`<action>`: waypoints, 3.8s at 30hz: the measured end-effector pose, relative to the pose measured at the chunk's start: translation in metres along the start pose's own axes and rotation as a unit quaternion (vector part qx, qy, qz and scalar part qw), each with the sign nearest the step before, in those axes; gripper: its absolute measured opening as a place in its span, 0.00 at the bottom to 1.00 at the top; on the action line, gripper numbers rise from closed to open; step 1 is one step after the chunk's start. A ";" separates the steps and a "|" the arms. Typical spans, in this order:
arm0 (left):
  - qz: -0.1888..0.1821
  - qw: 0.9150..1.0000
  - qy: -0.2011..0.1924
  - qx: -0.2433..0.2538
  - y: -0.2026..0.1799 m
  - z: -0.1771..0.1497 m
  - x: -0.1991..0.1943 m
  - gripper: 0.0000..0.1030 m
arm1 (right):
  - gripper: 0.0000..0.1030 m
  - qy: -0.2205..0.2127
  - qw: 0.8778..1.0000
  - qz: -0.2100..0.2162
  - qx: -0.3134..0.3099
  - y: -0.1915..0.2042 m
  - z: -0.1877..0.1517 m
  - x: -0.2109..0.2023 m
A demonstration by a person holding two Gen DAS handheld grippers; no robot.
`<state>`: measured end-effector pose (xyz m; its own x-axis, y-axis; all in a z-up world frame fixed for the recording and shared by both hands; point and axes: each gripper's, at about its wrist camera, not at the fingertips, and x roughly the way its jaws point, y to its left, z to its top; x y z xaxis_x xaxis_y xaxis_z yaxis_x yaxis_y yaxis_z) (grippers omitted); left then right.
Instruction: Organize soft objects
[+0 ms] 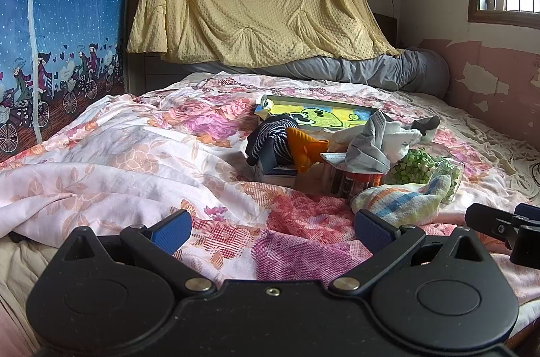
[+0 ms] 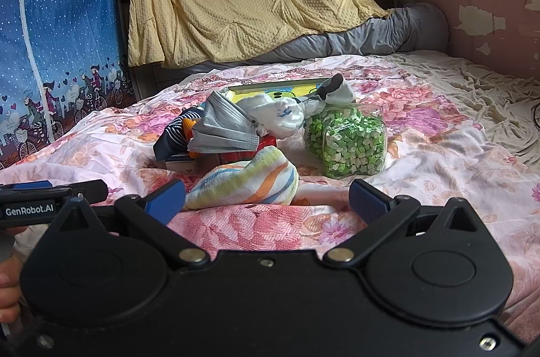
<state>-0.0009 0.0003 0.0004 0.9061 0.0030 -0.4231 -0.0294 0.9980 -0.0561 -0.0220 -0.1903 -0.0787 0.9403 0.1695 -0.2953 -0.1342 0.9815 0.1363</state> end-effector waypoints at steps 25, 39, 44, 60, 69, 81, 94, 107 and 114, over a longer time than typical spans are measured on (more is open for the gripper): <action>0.000 1.000 0.002 0.001 0.000 0.000 -0.002 0.99 | 1.00 -0.002 1.000 0.003 0.001 0.005 0.001 -0.002; -0.018 1.000 0.022 -0.010 0.007 0.001 0.017 0.99 | 1.00 0.011 0.999 0.025 -0.017 0.000 0.011 0.011; -0.045 0.998 0.027 -0.022 0.016 0.013 0.030 0.99 | 1.00 0.025 0.998 0.043 -0.036 -0.002 0.019 0.024; -0.155 0.985 0.060 -0.052 0.012 0.051 0.097 0.99 | 1.00 0.057 0.988 0.089 -0.113 0.007 0.036 0.072; -0.207 0.968 0.114 -0.080 0.000 0.065 0.148 0.98 | 1.00 0.106 0.982 0.103 -0.117 0.010 0.038 0.104; -0.243 0.949 0.148 -0.136 0.002 0.063 0.184 0.76 | 0.86 0.131 0.978 0.132 -0.096 0.005 0.036 0.118; -0.251 0.947 0.145 -0.141 -0.001 0.059 0.184 0.32 | 0.55 0.140 0.977 0.126 -0.101 0.006 0.034 0.117; -0.246 0.953 0.135 -0.118 -0.003 0.048 0.156 0.18 | 0.18 0.138 0.974 0.124 -0.129 0.014 0.032 0.111; -0.237 0.960 0.116 -0.095 -0.007 0.043 0.130 0.14 | 0.14 0.110 0.970 0.105 -0.192 0.030 0.027 0.091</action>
<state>0.1347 -0.0036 -0.0156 0.7195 -0.4843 -0.4978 0.2657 0.8542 -0.4469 0.0681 -0.1481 -0.0761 0.7952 0.3433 -0.4998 -0.4623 0.8766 -0.1333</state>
